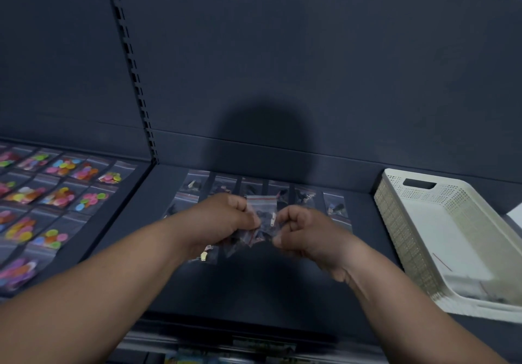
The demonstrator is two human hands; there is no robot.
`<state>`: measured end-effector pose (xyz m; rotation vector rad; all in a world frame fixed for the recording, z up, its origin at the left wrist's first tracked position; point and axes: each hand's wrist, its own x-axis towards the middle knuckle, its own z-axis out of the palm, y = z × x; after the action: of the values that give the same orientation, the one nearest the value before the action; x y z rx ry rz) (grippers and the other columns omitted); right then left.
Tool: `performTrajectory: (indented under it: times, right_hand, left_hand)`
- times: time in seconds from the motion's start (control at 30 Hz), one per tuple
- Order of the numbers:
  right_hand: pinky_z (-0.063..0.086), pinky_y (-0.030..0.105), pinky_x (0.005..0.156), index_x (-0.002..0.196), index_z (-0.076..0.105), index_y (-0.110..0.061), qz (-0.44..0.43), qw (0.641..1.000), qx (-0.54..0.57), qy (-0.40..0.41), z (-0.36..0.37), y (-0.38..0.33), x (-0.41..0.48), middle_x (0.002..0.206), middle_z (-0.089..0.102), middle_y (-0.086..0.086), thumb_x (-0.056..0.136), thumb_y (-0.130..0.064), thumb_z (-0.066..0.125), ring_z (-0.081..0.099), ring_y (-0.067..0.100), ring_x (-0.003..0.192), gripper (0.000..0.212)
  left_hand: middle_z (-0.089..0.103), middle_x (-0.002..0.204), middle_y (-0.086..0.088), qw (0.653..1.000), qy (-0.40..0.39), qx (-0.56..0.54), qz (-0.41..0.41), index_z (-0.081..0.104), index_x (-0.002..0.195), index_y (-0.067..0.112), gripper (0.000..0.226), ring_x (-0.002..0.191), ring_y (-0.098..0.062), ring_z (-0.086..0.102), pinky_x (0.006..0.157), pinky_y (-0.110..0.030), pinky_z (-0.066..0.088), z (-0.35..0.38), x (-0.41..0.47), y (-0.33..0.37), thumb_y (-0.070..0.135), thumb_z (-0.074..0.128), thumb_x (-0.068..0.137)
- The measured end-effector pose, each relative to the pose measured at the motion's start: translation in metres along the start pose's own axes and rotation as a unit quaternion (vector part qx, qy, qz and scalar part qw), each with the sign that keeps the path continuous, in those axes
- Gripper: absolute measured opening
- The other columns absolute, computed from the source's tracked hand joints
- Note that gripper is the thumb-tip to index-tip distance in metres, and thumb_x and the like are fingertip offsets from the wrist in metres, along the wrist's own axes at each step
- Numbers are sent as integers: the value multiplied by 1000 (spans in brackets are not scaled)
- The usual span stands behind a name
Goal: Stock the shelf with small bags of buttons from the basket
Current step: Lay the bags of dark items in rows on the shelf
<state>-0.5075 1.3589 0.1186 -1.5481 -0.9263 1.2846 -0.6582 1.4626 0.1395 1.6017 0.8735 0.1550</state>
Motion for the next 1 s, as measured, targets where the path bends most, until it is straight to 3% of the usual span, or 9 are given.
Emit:
performTrajectory:
  times: [0.13,0.2,0.37,0.5,0.57,0.63,0.7,0.8,1.0]
  right_hand:
    - [46,22,57,97,61,-10,-3,996,92,7,5,-3,5,78,62,3,87,0,57,57,10,62,14]
    - [46,22,55,93,61,-11,-21,995,90,29,13,-1,9,76,61,6,86,4,57,56,11,60,17]
    - [43,18,45,86,57,-11,4,991,82,102,27,16,17,65,59,4,84,7,57,52,8,49,18]
    - [45,18,46,86,56,-12,53,993,49,94,37,28,23,68,58,5,83,5,59,53,7,49,18]
    - [49,23,55,95,58,-14,47,990,-76,112,41,31,26,76,62,4,83,-3,63,58,11,60,17]
    - [48,26,72,106,58,-18,-13,932,-325,163,39,34,27,93,64,0,82,-14,64,60,15,81,25]
    - [42,25,81,110,58,-19,-99,861,-458,197,38,33,23,107,59,-1,82,-16,62,56,18,98,29]
    - [38,23,89,104,65,-14,-209,825,-506,143,38,40,20,110,61,3,82,-12,57,54,22,106,23]
    - [47,28,92,102,72,-18,-264,785,-554,78,38,67,17,111,69,-2,76,-17,61,65,20,100,29]
  left_hand:
    - [61,64,-4,1000,-21,6,-4,66,87,7,7,49,-12,47,44,-19,35,-5,0,-5,14,62,87]
    - [61,63,-4,1000,-25,5,-13,65,80,11,8,50,-13,46,46,-22,33,-7,-1,-9,15,63,87]
    - [51,51,-1,995,93,-13,-33,54,65,13,24,34,-6,40,36,-14,29,-19,-6,-18,16,66,86]
    - [53,54,-1,982,145,-111,-53,56,71,14,19,41,-9,43,41,-15,34,-39,-9,-27,20,66,86]
    - [53,55,-1,977,158,-133,-54,59,76,13,14,41,-10,40,43,-17,34,-45,-9,-31,21,66,86]
    - [56,55,0,974,161,-149,-52,61,77,13,13,43,-12,41,44,-18,35,-48,-10,-34,20,66,86]
    - [58,59,-3,974,151,-163,-45,61,78,12,13,49,-14,45,45,-19,37,-47,-11,-33,20,65,87]
    - [56,65,-3,973,136,-176,-54,60,84,13,11,54,-15,46,42,-17,39,-43,-14,-29,23,62,89]
    - [51,73,-7,954,91,-274,-77,52,92,12,6,51,-16,49,43,-21,46,-39,-12,-28,14,47,91]
